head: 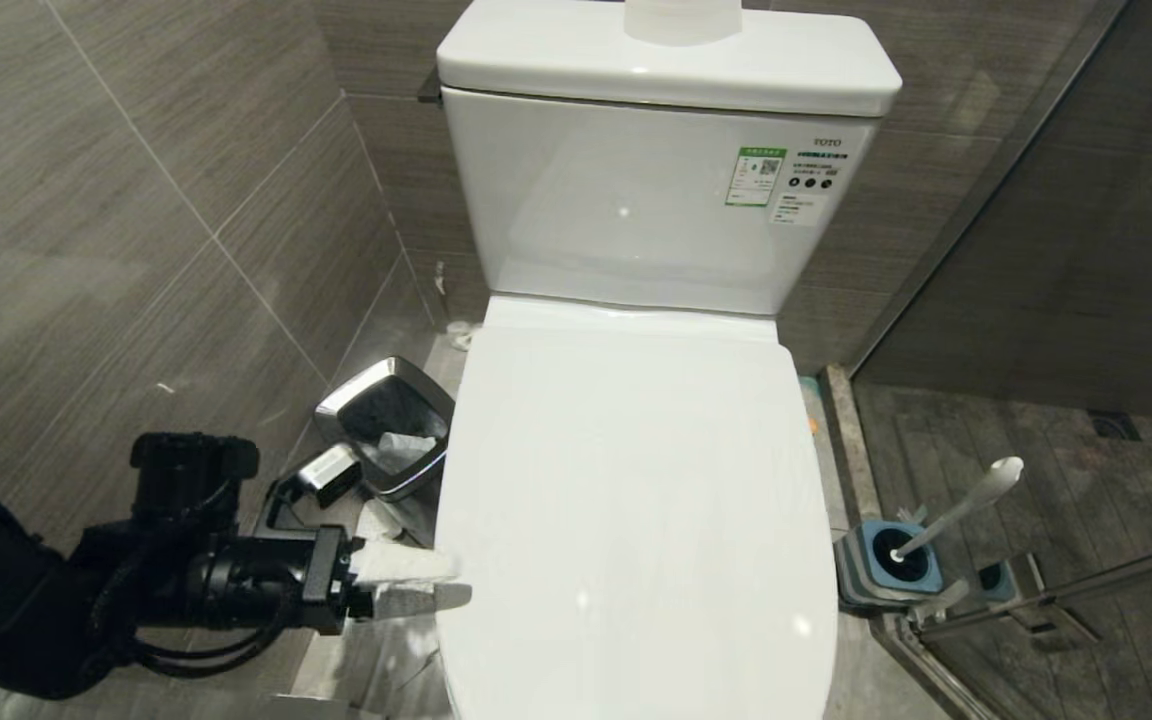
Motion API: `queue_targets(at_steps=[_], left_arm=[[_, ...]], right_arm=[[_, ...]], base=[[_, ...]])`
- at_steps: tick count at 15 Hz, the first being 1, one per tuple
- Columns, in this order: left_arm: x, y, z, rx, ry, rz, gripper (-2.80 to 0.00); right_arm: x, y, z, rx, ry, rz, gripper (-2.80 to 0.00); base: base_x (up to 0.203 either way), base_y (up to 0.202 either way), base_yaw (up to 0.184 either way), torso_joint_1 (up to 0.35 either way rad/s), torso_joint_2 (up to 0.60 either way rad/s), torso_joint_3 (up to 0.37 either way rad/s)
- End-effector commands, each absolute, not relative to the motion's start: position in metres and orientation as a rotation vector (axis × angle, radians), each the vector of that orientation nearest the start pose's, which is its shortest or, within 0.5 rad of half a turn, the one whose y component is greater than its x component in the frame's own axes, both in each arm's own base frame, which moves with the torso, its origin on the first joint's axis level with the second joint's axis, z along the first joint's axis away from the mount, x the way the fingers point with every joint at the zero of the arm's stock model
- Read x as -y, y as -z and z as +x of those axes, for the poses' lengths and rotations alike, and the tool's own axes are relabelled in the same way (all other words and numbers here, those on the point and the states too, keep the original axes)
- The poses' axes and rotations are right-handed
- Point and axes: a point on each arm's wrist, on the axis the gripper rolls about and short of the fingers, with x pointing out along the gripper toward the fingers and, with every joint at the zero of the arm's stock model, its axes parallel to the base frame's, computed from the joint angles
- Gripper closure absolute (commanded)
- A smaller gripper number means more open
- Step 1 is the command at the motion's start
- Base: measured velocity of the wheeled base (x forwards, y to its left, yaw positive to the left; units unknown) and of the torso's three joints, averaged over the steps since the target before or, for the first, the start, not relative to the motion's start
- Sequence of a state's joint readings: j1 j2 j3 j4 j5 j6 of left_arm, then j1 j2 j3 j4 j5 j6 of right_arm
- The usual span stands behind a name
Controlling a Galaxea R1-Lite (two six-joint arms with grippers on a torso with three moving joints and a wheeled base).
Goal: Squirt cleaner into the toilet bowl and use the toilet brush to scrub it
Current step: Use the left hand to lift the toilet lid slightly
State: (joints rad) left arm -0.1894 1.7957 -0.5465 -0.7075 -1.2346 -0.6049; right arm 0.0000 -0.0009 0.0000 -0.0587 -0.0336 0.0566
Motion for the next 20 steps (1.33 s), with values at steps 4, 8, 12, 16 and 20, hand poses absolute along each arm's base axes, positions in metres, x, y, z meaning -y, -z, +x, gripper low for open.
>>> queue_targets(at_steps=[4,8,12,16,20], left_arm=[[0.077,-0.138,0.253,-0.877,1.253,-0.78,-2.8],[0.086,-0.143,0.248,-0.882,1.293,-0.761,-2.8],[0.089,-0.162,0.24,-0.895,1.303,-0.8,-2.8],[0.092,-0.189,0.23,-0.927,1.309,-0.871,-2.8],[0.101,-0.208,0.233,-0.894,1.361,-0.848,-2.8]], right_arm=[[0.001,-0.075,-0.021,0.037,0.033,0.057,0.0],[0.001,-0.075,-0.021,0.037,0.033,0.057,0.0],[0.001,-0.075,-0.021,0.036,0.033,0.057,0.0],[0.001,-0.075,-0.021,0.036,0.033,0.057,0.0],[0.001,-0.075,-0.021,0.036,0.033,0.057,0.0]], base=[[0.0,0.0,0.0,0.0,0.0,0.0],[0.0,0.0,0.0,0.0,0.0,0.0],[0.0,0.0,0.0,0.0,0.0,0.0],[0.0,0.0,0.0,0.0,0.0,0.0],[0.0,0.0,0.0,0.0,0.0,0.0]])
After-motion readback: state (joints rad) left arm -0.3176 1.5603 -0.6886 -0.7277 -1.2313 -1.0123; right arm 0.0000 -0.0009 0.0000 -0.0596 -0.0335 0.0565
